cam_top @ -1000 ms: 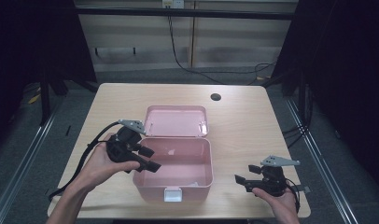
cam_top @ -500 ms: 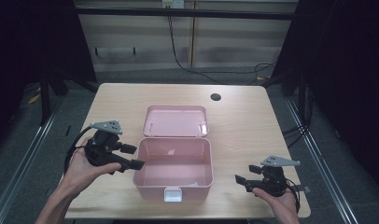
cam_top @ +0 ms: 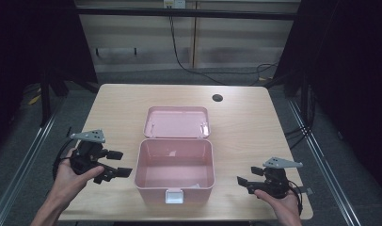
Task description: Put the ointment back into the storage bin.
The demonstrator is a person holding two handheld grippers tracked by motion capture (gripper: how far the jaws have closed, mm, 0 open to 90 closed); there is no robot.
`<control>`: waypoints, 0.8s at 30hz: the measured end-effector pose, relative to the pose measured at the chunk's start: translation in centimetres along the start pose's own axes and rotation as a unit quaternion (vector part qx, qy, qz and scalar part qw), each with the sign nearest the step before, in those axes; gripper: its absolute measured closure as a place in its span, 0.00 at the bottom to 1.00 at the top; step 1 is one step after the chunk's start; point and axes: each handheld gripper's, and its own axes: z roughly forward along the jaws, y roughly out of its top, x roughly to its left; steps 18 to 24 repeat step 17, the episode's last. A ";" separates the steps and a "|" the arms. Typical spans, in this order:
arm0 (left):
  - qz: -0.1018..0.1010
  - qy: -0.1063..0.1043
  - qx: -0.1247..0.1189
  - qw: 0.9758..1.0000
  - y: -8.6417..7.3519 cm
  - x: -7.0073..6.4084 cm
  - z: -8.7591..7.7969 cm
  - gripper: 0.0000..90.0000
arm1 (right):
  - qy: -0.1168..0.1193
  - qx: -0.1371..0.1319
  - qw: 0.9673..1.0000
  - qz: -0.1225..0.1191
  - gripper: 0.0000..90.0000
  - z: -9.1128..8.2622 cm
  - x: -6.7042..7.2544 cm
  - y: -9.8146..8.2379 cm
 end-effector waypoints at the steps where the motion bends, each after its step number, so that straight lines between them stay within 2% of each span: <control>1: 0.000 0.000 0.000 1.000 0.0 0.0 0.0 0.23 | 0.000 0.000 1.000 0.000 0.28 0.0 0.0 0.0; 5: -0.002 0.025 0.003 1.000 -1.3 0.6 0.0 0.20 | -0.001 0.001 1.000 0.002 0.28 0.0 -0.1 0.0; 6: -0.004 0.035 -0.007 0.999 -1.7 0.7 -0.1 0.20 | -0.002 0.001 1.000 0.003 0.28 0.0 -0.1 0.0; 7: -0.006 0.034 -0.011 0.999 -2.0 0.8 -0.1 0.20 | -0.002 0.001 1.000 0.004 0.28 0.1 -0.1 0.0; 9: -0.006 0.041 0.004 0.999 -3.2 1.1 0.4 0.19 | -0.003 0.000 1.000 0.004 0.28 0.2 -0.2 0.0; 11: -0.027 0.040 0.010 0.999 -4.1 1.4 1.0 0.18 | -0.006 0.002 1.000 0.004 0.28 0.2 -0.1 -0.1; 13: -0.028 0.042 0.012 0.999 -4.5 1.5 1.2 0.18 | -0.007 0.002 1.000 0.004 0.28 0.2 -0.1 -0.1; 14: -0.026 0.059 0.016 0.998 -5.3 1.6 1.5 0.18 | -0.008 0.003 1.000 0.005 0.28 0.3 0.0 -0.1; 16: -0.030 0.067 0.012 0.997 -5.8 1.6 1.8 0.18 | -0.009 0.001 1.000 0.004 0.27 0.3 0.0 -0.1; 24: -0.034 0.063 0.010 0.997 -6.1 1.8 1.9 0.18 | -0.010 0.001 1.000 0.004 0.27 0.3 0.0 -0.1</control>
